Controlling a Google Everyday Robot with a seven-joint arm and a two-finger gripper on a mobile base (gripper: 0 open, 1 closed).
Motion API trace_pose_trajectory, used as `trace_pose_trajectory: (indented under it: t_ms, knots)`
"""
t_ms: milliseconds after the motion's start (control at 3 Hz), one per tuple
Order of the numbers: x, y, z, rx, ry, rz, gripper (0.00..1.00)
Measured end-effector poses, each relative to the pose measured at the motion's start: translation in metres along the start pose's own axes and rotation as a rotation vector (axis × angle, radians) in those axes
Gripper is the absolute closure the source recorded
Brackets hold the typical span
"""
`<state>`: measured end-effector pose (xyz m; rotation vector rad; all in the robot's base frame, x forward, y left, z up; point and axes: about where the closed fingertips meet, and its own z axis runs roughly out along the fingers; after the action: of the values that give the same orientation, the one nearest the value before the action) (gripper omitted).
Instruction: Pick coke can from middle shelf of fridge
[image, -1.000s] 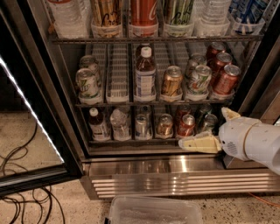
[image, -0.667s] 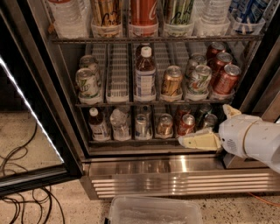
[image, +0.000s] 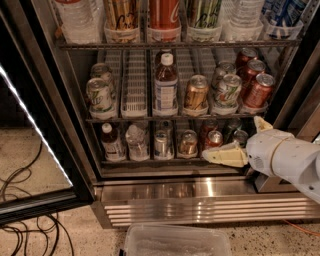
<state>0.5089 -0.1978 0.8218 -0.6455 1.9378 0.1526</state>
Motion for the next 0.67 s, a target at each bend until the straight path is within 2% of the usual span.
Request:
trace_pose_trajectory:
  t_ms: [667]
  knots:
    - [-0.009, -0.031, 0.005, 0.133, -0.081, -0.026, 0.08]
